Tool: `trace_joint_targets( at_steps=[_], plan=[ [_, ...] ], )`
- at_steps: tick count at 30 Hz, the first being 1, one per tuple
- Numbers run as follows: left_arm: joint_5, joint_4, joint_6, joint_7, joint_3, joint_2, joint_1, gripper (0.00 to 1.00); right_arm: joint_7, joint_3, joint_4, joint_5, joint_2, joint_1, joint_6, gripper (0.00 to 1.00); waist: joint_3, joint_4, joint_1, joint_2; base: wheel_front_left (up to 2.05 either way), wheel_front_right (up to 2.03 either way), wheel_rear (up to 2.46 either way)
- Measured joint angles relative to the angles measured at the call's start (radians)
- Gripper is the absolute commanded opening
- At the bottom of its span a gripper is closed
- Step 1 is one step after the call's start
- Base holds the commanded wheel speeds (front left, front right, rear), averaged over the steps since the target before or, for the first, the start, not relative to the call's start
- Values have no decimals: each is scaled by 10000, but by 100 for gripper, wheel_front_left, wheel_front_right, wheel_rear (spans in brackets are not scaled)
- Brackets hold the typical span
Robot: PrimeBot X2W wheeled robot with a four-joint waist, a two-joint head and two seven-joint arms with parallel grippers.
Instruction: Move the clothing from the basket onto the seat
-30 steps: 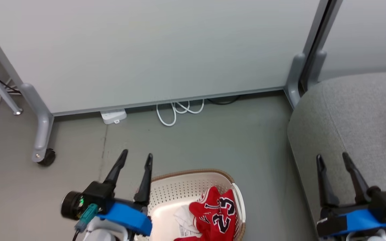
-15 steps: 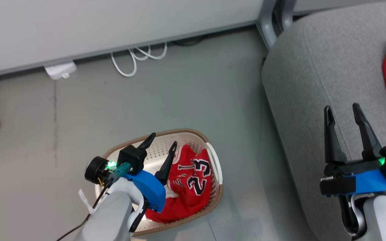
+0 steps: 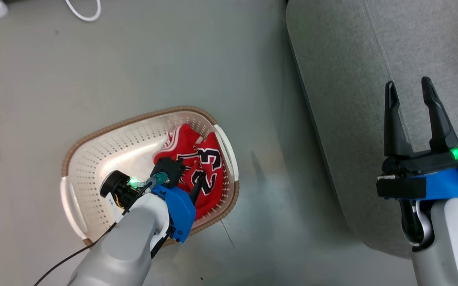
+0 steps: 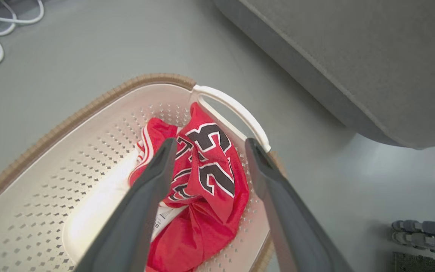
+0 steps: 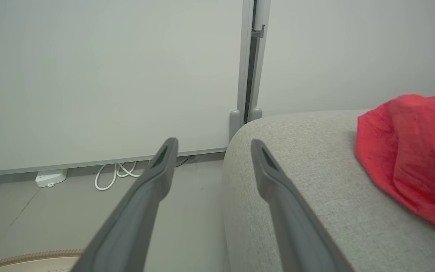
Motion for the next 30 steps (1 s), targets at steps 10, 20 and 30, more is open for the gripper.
trace_joint_targets(
  at_steps=[10,20,30],
  plan=[
    [-681,909,-13,807,-763,6,-701,100,0,54,-153,82,67,-686,0,100,1461,-355,0,0,0,0,0],
    [-1041,1565,-13,1208,-1220,6,-1389,100,0,50,-320,123,146,-1020,0,100,2518,-520,-1,0,0,0,0],
    [-1055,1969,92,1461,-1417,6,-2042,100,0,13,-462,176,169,-1293,0,100,3395,-629,-1,0,0,0,0]
  ],
)
